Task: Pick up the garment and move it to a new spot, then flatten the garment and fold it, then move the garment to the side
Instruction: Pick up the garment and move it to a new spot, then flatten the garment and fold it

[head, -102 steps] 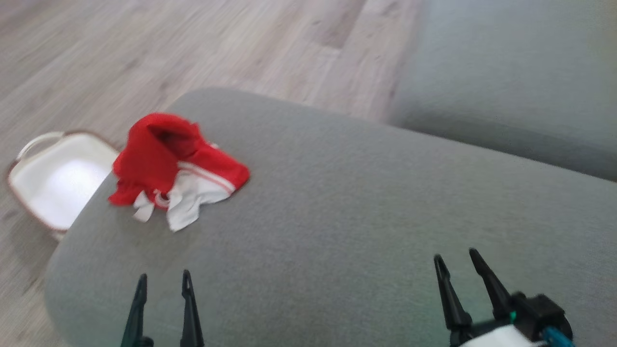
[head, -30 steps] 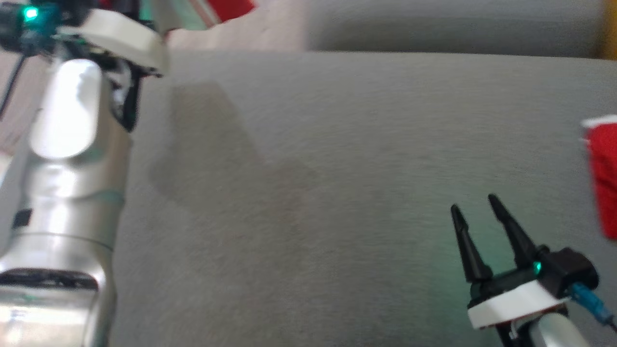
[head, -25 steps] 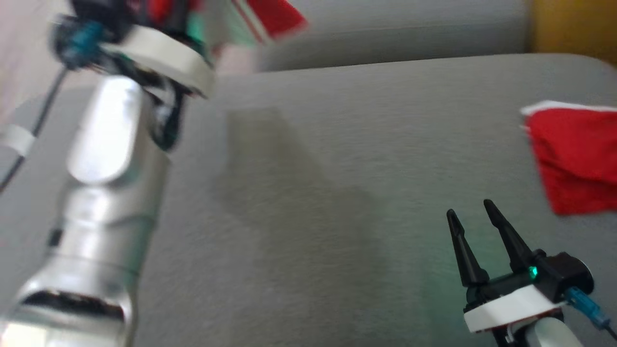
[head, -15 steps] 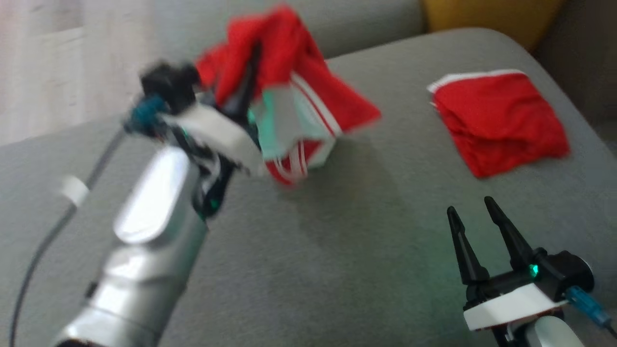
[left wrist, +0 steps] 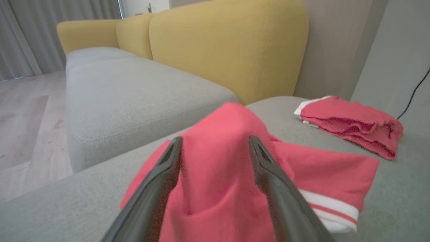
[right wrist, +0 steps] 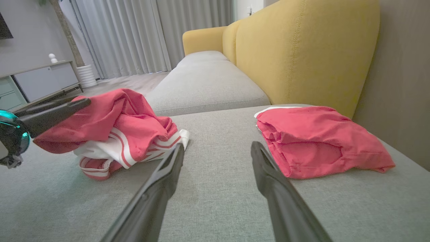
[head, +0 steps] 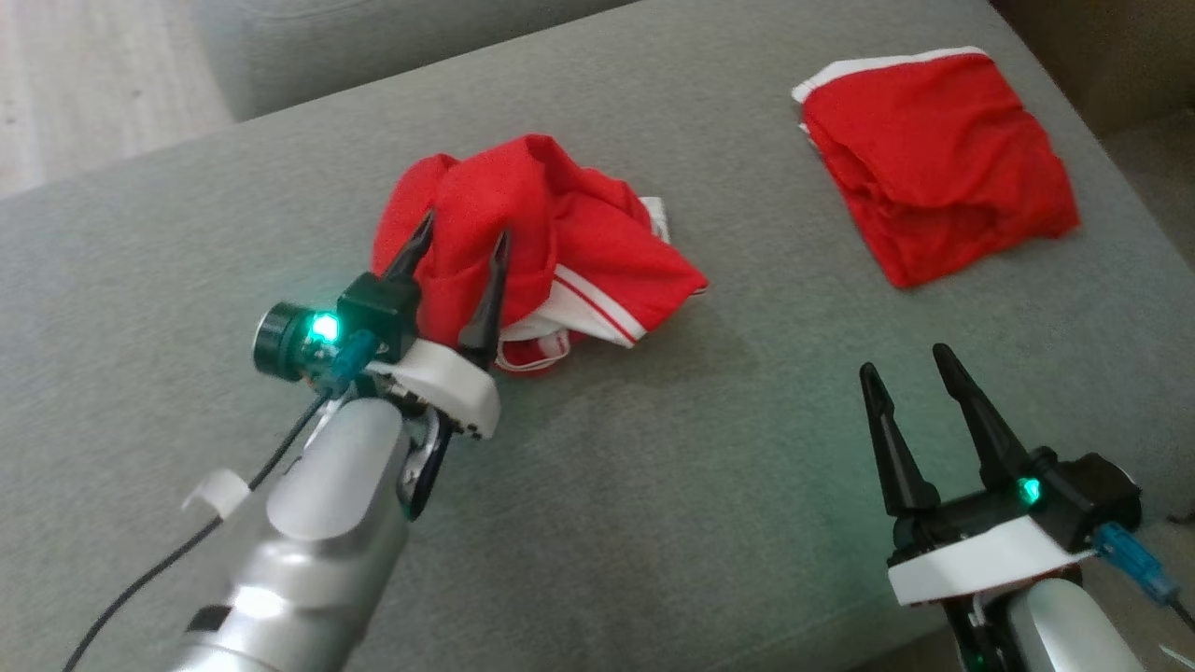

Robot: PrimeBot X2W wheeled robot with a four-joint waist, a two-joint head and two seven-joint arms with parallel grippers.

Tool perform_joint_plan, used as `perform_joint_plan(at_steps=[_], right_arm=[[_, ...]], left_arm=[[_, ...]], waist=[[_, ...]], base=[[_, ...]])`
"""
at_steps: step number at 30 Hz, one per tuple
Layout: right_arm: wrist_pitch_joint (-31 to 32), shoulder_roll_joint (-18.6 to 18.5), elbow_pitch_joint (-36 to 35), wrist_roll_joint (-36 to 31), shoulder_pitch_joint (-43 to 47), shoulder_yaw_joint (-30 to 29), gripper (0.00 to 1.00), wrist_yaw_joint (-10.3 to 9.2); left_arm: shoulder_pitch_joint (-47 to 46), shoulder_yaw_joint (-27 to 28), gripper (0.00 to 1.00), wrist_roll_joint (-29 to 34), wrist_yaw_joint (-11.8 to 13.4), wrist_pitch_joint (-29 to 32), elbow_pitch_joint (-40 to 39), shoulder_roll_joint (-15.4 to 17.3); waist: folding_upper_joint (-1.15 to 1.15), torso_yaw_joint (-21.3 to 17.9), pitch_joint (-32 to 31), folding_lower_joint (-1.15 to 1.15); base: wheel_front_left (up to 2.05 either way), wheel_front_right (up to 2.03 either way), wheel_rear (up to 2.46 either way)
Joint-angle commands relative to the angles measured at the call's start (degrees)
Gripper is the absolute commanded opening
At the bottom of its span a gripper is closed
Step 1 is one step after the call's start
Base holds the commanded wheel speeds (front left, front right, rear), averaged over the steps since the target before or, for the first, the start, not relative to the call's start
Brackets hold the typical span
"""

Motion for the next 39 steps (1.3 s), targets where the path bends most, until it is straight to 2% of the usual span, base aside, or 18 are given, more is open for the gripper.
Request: perform_joint_plan(at_steps=[1,5,20,28,39], right_arm=[[-0.3,-0.1,-1.3,0.1,-0.8,0.7,1.00,0.21],[-0.3,0.1,-0.6,-0.3,0.3,0.3,1.00,0.21],[-0.3,2.7,1.0,-3.7,6.5,-5.8,1.00,0.21],[-0.3,4.6,0.6,-6.0,10.7,-8.4,1.00,0.21],[-0.3,5.9,0.0,-7.0,13.3,-8.4,1.00,0.21]], left_arm=[[0.0,2.9,1.00,1.5,1.2,-0.7,-4.8,0.5],[6.3,6.1,1.00,3.6,3.7,-0.7,-12.6,0.0],[32.9,16.1,1.00,8.9,8.8,-0.7,-35.0,-1.6],[45.2,18.4,1.00,11.5,9.5,-0.7,-44.0,-2.1],[50.5,18.5,1.00,14.2,10.8,-0.7,-45.7,-2.2]], waist=[[0.00,2.2,-1.3,-0.02],[0.00,5.5,-4.7,-0.02],[0.00,16.1,-14.7,-0.02],[0.00,18.1,-17.3,-0.02],[0.00,18.7,-18.7,-0.02]], base=[[0.00,0.00,0.00],[0.00,0.00,0.00],[0.00,0.00,0.00],[0.00,0.00,0.00],[0.00,0.00,0.00]])
